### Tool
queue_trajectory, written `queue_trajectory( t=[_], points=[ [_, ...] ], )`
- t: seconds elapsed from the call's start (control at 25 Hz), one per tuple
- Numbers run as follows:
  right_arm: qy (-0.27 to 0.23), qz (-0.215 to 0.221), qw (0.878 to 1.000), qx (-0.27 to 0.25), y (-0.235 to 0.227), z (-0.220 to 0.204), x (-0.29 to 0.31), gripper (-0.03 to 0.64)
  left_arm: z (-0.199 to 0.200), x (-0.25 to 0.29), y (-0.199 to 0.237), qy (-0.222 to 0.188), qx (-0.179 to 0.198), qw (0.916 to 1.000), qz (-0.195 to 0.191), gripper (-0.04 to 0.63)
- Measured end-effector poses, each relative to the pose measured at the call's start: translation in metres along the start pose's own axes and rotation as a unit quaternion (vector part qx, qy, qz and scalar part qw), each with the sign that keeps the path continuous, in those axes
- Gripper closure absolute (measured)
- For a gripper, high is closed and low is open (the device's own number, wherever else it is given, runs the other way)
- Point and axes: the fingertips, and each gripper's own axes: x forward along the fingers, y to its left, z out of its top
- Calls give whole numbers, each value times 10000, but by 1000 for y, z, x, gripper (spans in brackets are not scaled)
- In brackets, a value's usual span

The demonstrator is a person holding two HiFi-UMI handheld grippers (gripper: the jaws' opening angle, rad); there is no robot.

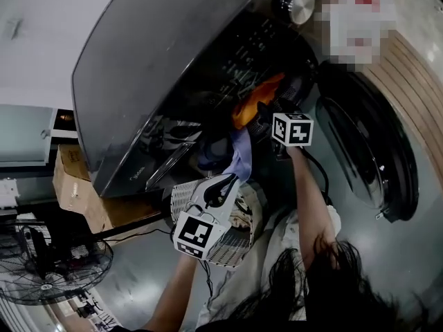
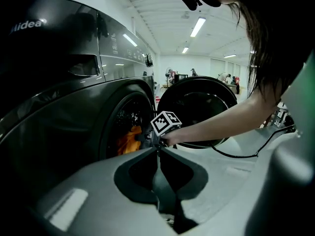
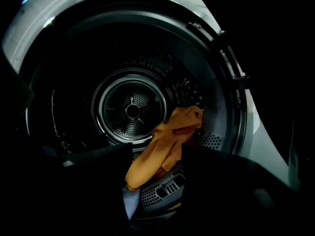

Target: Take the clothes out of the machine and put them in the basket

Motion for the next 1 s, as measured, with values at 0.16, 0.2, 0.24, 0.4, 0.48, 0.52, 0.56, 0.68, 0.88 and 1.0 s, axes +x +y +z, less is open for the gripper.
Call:
queue_trajectory(
  t=[0.16,0.2,0.24,0.4,0.48,0.52,0.56,0.68,0.88,1.0],
  points=[
    [59,-70,9999,114,-9,-5,15,296,-3,5,7,-46,-49,10000,56,581],
    [72,-45,9999,135,-10,-6,21,295,-4,6,9,-65,-48,9999,65,581],
    [100,-29,9998,140,-10,-8,26,295,-6,7,11,-70,-47,9999,73,581],
    [479,-292,9984,-23,-22,-20,46,314,-15,10,16,-42,-87,9999,127,581],
    [648,-567,9962,-93,-32,-25,47,493,-20,9,18,6,-109,9998,150,581],
    [658,-604,9960,-58,-34,-26,45,564,-22,8,19,43,-122,9998,154,581],
    [614,-526,9967,49,-32,-25,41,579,-23,6,20,87,-140,9998,148,581],
    [380,-57,9977,558,-17,-18,18,584,-23,-1,18,216,-170,9996,88,581],
    [348,260,9971,627,10,-7,-32,584,-2,-9,8,293,-93,9995,-51,580],
    [405,393,9975,432,31,-1,-59,584,17,-11,3,273,-57,9996,-107,569]
  ],
)
